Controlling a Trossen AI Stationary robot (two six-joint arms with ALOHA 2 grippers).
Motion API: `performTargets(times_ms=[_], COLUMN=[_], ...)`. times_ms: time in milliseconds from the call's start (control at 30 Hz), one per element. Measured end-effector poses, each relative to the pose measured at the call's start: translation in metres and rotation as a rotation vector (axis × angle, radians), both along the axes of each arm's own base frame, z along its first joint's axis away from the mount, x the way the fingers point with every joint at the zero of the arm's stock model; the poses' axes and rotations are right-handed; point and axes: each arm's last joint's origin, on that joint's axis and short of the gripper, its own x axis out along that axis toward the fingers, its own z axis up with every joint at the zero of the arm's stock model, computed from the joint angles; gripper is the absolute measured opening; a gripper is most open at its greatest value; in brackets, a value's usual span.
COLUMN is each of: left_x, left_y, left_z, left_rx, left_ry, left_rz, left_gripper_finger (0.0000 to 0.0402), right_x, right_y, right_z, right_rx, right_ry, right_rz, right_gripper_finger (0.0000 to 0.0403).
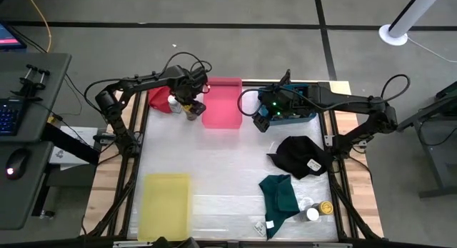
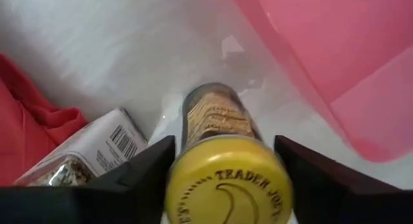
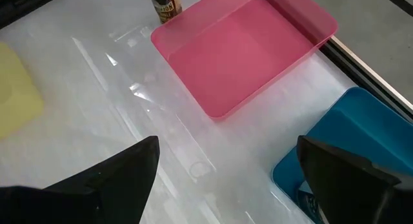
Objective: Sort spices by type
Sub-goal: Put the top yellow seasoning bottle into the pink bin
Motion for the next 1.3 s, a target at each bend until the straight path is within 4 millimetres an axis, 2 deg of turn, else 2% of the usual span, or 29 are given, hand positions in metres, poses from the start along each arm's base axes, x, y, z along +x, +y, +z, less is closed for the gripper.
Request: performTargets(times_ms=[100, 233, 367, 533, 633, 767, 933, 1167, 1300], left_x=[-0.001, -0.005, -0.004, 0.013, 0.029, 0.056, 0.08, 0.084, 0.083], left_y=[-0.001, 0.001, 0.011, 0.025, 0.032, 0.048, 0.071, 0.092, 0.096], left_z=[0.001, 0.011, 0.045, 0.103, 0.116, 0.104, 0.065, 0.028, 0.024], left_rx=[-0.011, -0.043, -0.01, 0.151, 0.201, 0.212, 0.198, 0.144, 0.126], left_ry=[0.003, 0.046, 0.018, -0.156, -0.209, -0.189, -0.09, -0.034, -0.042], left_rz=[-0.029, -0.065, -0.082, -0.119, -0.169, -0.237, -0.25, -0.23, -0.195], left_gripper_finger=[0.0191, 0.0191, 0.0191, 0.0191, 0.0191, 0.0191, 0.0191, 0.0191, 0.0191], right_x=[0.0, 0.0, 0.0, 0.0, 0.0, 0.0, 0.0, 0.0, 0.001], right_y=[0.0, 0.0, 0.0, 0.0, 0.0, 0.0, -0.001, -0.002, -0.002], right_z=[0.0, 0.0, 0.0, 0.0, 0.0, 0.0, 0.0, 0.0, 0.001], right_rx=[0.0, 0.001, 0.005, 0.019, 0.033, 0.047, 0.062, 0.064, 0.074], right_ry=[0.0, 0.0, 0.001, -0.007, -0.014, -0.026, -0.045, -0.061, -0.084], right_rz=[0.0, -0.002, -0.006, -0.026, -0.047, -0.082, -0.137, -0.184, -0.197], right_gripper_finger=[0.0361, 0.0361, 0.0361, 0.0361, 0.0361, 0.0361, 0.0361, 0.0361, 0.0361])
